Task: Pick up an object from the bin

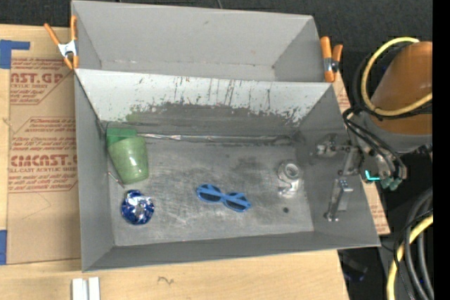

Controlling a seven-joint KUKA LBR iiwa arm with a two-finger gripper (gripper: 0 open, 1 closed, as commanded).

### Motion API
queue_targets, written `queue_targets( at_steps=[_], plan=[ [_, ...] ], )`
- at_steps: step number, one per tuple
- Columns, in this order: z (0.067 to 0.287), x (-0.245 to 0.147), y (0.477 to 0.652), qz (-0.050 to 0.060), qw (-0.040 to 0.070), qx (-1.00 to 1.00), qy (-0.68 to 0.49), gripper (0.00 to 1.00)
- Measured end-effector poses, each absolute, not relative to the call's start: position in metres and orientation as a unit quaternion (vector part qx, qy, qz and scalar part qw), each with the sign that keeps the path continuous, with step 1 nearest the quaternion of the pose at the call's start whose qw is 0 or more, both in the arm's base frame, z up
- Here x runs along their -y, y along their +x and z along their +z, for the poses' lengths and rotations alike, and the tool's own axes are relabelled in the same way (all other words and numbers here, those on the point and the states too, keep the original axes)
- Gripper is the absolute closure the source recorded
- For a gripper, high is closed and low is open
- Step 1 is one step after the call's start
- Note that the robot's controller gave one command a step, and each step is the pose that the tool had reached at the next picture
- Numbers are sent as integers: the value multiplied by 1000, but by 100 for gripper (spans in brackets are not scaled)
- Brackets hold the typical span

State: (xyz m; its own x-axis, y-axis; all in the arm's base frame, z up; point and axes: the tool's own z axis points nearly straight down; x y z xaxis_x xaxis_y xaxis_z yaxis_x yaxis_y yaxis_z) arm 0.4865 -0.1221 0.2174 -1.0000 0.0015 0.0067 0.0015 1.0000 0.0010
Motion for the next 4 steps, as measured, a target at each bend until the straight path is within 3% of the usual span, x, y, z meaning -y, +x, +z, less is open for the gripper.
queue_targets(
  at_steps=[1, 2, 3, 4],
  plan=[
    [71, 73, 495, 0, -7, 1000, 4, 0],
    [72, -2, 494, 0, -7, 999, 54, 0],
    [71, 1, 491, 0, -2, 999, 52, 100],
    [72, -63, 486, -1, -1, 983, 182, 100]
  ],
)
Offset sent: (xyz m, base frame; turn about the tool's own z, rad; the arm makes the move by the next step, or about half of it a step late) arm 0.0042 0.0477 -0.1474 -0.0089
